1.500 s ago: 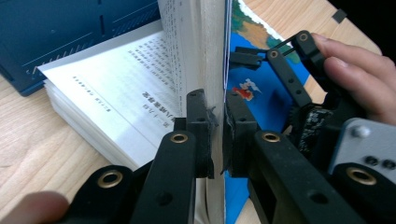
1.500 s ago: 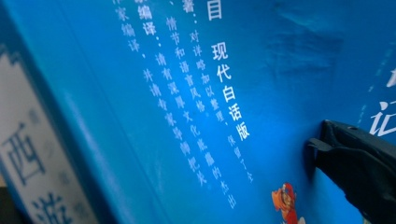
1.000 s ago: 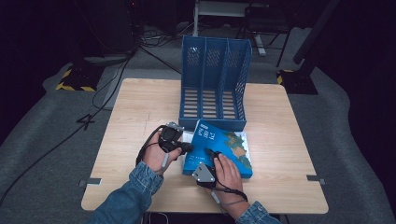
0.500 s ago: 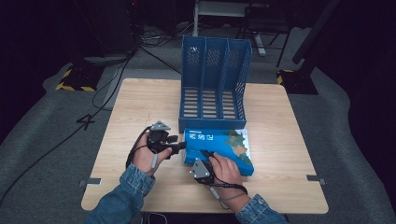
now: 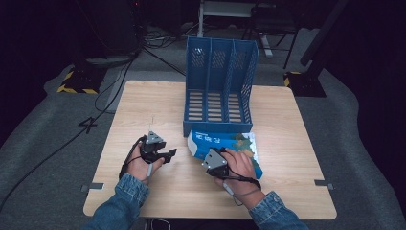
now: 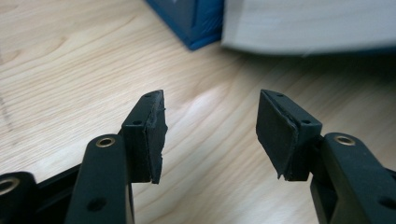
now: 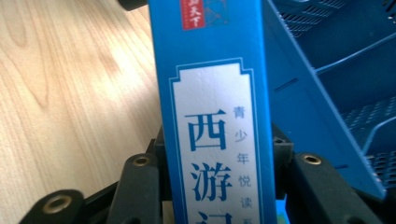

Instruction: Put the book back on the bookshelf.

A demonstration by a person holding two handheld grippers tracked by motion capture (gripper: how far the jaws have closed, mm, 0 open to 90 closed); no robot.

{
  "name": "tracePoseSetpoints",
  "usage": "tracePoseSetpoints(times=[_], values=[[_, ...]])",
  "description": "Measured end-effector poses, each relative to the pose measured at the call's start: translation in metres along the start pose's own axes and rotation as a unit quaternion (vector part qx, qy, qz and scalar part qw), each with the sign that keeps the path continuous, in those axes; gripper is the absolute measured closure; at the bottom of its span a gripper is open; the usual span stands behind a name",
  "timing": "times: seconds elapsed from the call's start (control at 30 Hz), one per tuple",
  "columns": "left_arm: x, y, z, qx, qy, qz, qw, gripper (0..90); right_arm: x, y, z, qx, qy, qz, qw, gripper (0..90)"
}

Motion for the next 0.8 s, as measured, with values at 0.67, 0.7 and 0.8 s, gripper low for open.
tracePoseSetpoints(times=[0.67,0.7,0.8], values=[[-0.014,-0.035,0.010,0.058,-0.026,0.005,0.9980,30.4,0.014,0.053,-0.034,0.033,0.007,0.083,0.9960,61.8],[-0.013,-0.036,0.010,0.062,-0.028,0.005,0.9977,28.2,0.014,0.055,-0.036,0.034,0.008,0.088,0.9955,61.8],[-0.013,-0.039,0.010,0.069,-0.029,-0.002,0.9972,24.7,0.014,0.062,-0.041,0.036,0.013,0.106,0.9936,61.8]])
Point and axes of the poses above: each handheld gripper's, and its own axes: z roughly forward along the jaws, x roughly out of its top, y roughly to its right, the point moved 1 cm from there along z, roughly forward along the jaws, and after that the axes turned 5 degrees about -x, right-handed, at the moved point
